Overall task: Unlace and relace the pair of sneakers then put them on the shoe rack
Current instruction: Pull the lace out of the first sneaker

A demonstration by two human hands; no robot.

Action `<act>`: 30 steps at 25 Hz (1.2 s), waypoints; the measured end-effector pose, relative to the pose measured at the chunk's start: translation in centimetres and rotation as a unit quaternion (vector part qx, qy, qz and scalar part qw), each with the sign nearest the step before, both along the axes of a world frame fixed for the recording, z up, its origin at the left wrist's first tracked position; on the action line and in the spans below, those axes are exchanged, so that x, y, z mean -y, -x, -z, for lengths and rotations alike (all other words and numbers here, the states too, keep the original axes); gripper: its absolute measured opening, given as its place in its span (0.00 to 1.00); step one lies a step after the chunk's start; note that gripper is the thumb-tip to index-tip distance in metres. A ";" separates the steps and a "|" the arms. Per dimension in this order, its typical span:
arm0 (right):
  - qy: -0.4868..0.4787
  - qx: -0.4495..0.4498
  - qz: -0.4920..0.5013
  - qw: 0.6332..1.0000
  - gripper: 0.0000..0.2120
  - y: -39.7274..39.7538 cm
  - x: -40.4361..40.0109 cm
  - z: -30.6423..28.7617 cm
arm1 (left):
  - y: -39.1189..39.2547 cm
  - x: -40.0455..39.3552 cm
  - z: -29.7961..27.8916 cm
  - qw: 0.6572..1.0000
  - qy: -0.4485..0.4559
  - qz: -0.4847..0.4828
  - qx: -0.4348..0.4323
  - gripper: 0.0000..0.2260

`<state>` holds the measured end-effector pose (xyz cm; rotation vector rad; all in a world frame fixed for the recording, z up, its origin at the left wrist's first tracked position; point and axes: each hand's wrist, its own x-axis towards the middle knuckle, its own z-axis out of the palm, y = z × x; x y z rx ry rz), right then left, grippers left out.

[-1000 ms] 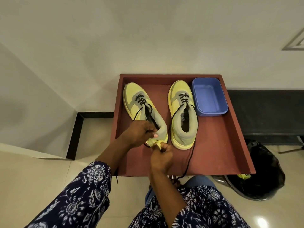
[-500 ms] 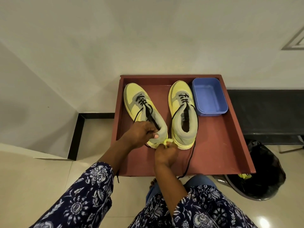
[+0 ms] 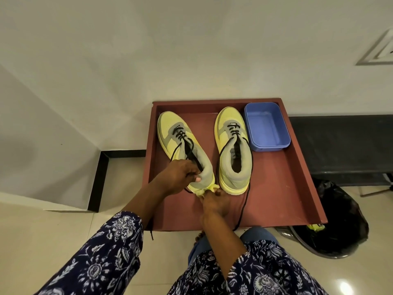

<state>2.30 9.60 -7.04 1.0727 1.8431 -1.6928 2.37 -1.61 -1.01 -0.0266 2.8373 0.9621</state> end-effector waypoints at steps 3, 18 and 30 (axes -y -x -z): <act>-0.052 -0.066 -0.058 0.995 0.11 0.3 -0.4 -1.1 | -0.2 0.5 0.0 1.000 0.000 0.013 0.001 0.09; -0.029 -0.243 -0.187 0.951 0.18 -1.0 -0.3 -3.0 | -4.2 0.0 0.6 0.991 -0.014 -0.099 -0.089 0.19; -0.032 -0.224 -0.366 0.903 0.19 6.4 1.0 -3.7 | -4.7 -0.5 1.2 0.982 -0.019 -0.149 -0.110 0.11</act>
